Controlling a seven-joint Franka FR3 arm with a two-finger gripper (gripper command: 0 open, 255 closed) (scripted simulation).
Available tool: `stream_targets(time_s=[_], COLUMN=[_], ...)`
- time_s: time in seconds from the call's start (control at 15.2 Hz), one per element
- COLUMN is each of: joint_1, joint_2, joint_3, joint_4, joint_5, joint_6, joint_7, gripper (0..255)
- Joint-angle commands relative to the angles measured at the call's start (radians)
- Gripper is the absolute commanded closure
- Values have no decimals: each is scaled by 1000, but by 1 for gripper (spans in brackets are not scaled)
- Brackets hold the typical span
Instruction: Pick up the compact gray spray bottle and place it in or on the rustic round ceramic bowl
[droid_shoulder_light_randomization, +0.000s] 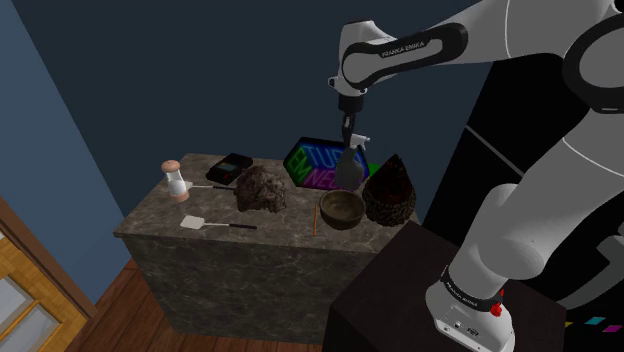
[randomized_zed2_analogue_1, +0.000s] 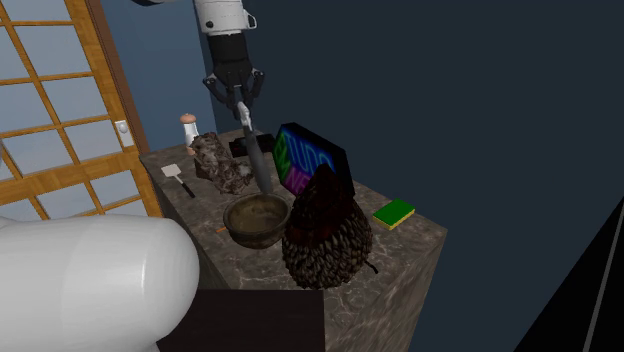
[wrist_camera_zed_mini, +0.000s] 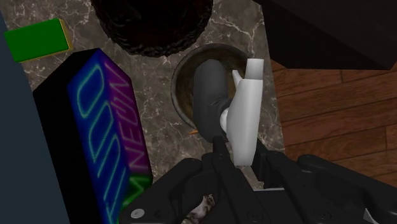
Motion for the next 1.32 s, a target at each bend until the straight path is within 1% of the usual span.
stream_targets(time_s=[0.0, 0.66, 1.12, 1.19, 1.25], joint_1=[-1, -3, -3, -3, -3], joint_2=[5, 48, 48, 48, 48], joint_3=[-2, -10, -10, -10, -10], joint_4=[-24, -117, -117, -117, -117], joint_5=[-1, -1, -1, -1, -1], joint_6=[30, 165, 165, 165, 165], joint_7=[1, 6, 6, 5, 6], gripper=[255, 255, 255, 0, 0])
